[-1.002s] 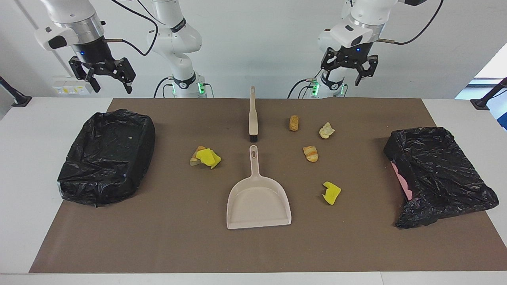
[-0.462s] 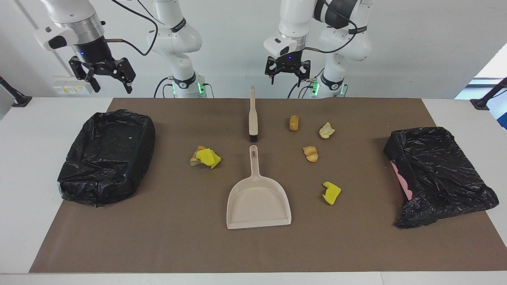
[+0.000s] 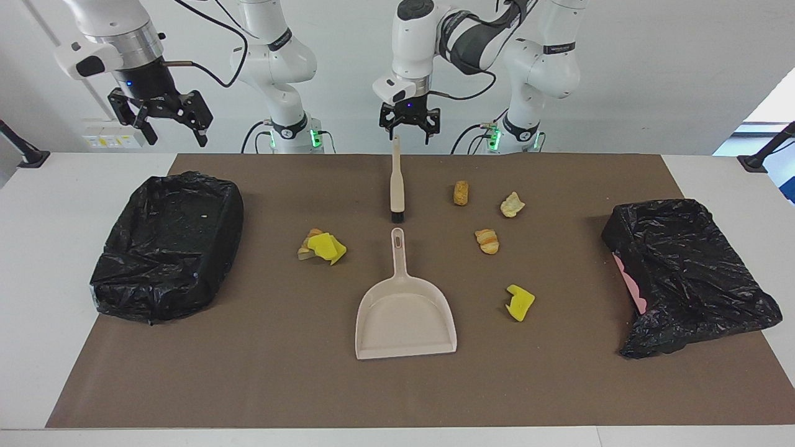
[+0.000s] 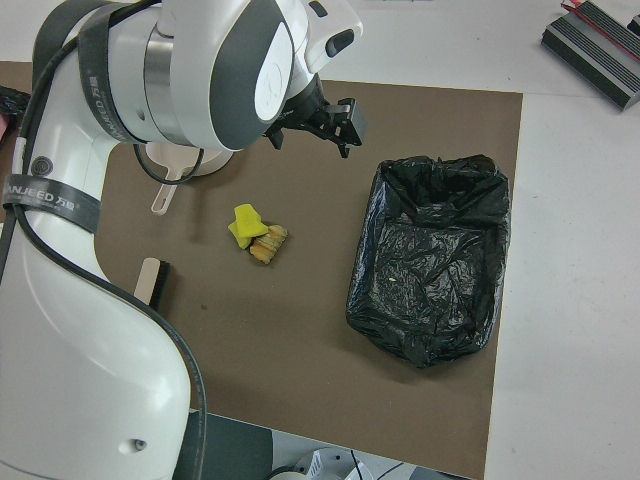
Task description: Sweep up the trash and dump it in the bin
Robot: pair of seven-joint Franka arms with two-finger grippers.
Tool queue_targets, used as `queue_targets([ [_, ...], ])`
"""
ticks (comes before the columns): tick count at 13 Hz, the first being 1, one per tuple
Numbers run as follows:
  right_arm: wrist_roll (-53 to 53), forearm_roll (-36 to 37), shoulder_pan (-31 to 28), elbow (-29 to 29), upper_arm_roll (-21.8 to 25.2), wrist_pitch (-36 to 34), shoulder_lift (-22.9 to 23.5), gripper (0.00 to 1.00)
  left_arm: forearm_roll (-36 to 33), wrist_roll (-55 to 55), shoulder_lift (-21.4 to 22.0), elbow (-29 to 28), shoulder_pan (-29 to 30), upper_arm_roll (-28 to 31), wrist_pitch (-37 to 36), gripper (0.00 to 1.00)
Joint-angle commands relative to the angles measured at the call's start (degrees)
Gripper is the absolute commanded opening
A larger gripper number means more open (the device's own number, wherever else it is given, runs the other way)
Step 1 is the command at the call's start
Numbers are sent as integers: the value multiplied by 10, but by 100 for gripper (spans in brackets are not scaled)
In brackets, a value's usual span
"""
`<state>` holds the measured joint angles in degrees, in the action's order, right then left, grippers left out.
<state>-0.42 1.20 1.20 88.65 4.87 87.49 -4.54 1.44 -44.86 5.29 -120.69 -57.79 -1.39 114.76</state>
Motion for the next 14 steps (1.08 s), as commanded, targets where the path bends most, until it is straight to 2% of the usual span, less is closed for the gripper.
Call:
queue_targets([
  [1,-9,-2,-4,8,-4,-13,-10,100,1,-31,-22,-51,-53,11,81,100],
  [6,-8,-2,-4,11,-4,-13,-13,100,1,-24,-18,-111,-79,10,106,100],
  [10,-6,-2,-4,11,-4,-13,-13,100,1,-33,-34,-113,-87,10,121,97],
  [14,-9,-2,-4,10,-4,-11,-13,100,39,-33,-48,-114,-92,10,124,93],
])
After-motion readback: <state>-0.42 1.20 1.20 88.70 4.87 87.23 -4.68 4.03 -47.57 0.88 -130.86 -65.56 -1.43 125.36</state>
